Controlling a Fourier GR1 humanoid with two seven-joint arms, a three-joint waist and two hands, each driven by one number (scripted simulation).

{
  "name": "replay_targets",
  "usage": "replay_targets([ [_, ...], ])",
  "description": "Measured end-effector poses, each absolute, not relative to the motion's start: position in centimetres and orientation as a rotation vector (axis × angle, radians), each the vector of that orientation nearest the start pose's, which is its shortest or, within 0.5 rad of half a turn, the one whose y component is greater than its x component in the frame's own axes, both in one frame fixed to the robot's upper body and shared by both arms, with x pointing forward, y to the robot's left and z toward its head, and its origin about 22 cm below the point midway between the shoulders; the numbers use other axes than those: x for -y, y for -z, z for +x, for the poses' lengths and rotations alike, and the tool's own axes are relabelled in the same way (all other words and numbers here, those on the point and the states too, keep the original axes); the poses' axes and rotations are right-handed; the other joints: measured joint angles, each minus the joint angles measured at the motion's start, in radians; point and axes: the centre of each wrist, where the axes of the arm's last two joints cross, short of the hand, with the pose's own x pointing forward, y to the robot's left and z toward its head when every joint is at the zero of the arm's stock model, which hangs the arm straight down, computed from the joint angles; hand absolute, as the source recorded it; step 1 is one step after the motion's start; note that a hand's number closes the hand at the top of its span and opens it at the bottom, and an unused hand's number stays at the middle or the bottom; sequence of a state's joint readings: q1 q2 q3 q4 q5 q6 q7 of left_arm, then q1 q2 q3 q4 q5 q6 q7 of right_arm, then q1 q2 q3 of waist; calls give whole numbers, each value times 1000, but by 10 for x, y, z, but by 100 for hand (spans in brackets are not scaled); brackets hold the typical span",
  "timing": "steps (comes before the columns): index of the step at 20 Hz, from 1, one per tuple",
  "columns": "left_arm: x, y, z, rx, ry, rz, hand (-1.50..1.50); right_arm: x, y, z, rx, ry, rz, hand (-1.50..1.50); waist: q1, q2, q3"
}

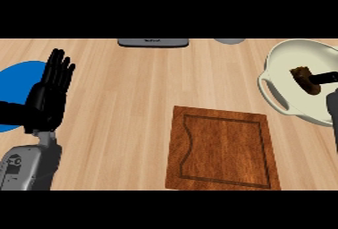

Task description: Pick the sweet potato from the cutting board and place it in the pot

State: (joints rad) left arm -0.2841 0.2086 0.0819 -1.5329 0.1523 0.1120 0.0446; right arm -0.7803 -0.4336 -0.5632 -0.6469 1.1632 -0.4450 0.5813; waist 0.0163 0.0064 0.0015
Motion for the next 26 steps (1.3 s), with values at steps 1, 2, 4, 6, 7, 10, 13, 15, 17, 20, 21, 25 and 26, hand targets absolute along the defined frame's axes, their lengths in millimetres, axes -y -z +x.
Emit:
replay_targets([
  [1, -268, -80, 303, 1767, -42, 96, 0, 388, -84, 396, 827, 41, -1437, -150, 2, 0, 0],
  [2, -268, -80, 301, 1767, -41, 96, 0, 387, -84, 396, 857, 39, -1431, -150, 1, 0, 0],
  [4, -266, -76, 299, 1771, -42, 94, 0, 386, -90, 400, 931, 56, -1435, -150, 2, 0, 0],
  [6, -263, -75, 298, 1767, -39, 91, 0, 388, -92, 399, 1011, 102, -1440, -150, 0, -1, 0],
  [7, -263, -77, 299, 1768, -40, 88, 0, 387, -94, 401, 1042, 133, -1438, -150, 1, -1, 0],
  [10, -264, -80, 302, 1765, -40, 99, 0, 381, -99, 403, 1120, 248, -1416, -150, -6, -3, 0],
  [13, -268, -80, 304, 1759, -47, 105, 0, 380, -105, 402, 1175, 393, -1386, -150, -11, -4, 0],
  [15, -267, -80, 304, 1755, -50, 105, 0, 387, -101, 394, 1208, 465, -1366, -150, -15, -6, -1],
  [17, -268, -79, 303, 1757, -53, 114, 0, 392, -106, 387, 1243, 536, -1357, -150, -20, -8, -1],
  [20, -265, -78, 302, 1761, -58, 114, 0, 407, -102, 371, 1284, 607, -1381, -150, -20, -8, -1],
  [21, -264, -75, 300, 1762, -59, 115, 0, 410, -101, 365, 1298, 625, -1382, -150, -22, -8, -1],
  [25, -269, -83, 298, 1755, -59, 124, 0, 428, -95, 328, 1347, 687, -1394, -150, -28, -11, -1],
  [26, -269, -84, 297, 1756, -61, 125, 0, 431, -97, 318, 1359, 698, -1394, -150, -29, -11, -1],
])
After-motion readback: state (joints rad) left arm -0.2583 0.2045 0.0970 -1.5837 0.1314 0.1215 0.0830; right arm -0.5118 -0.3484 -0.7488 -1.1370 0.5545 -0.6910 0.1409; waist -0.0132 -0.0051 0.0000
